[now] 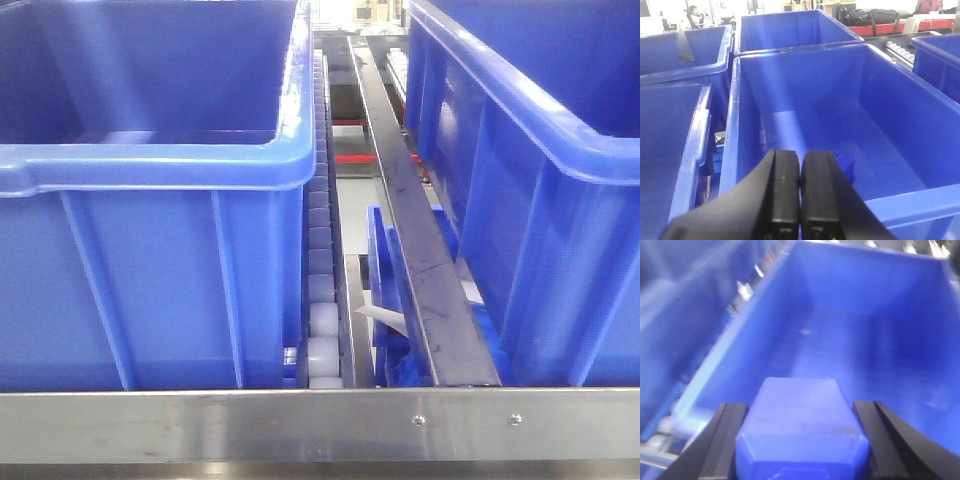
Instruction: Pick and sort blue part to right shelf
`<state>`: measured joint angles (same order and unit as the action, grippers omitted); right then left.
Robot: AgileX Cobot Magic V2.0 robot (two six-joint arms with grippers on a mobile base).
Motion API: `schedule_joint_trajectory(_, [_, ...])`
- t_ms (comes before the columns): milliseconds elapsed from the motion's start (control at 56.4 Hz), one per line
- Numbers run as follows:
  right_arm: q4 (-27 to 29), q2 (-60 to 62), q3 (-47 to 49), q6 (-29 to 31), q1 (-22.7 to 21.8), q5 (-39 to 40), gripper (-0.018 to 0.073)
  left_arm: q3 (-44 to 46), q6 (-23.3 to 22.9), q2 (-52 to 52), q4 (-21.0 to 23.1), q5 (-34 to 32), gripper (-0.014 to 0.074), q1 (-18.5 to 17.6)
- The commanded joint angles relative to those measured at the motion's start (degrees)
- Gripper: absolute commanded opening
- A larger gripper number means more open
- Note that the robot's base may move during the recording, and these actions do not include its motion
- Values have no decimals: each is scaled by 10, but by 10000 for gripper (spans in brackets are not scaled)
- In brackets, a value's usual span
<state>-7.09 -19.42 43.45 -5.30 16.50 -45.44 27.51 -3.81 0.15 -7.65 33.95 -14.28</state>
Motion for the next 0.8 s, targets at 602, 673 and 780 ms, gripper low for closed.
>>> schedule_joint_trajectory(602, [-52,-553,238,-27,-134,-18,209,12,-4,8,-3,-47,124,1])
schedule_joint_trajectory(673, [-51,-590,238,-25,-143,8,209,12,-4,8,-3,-47,124,1])
schedule_joint_trajectory(780, [-47,-645,238,-24,-143,38,209,12,-4,8,-3,-47,124,1])
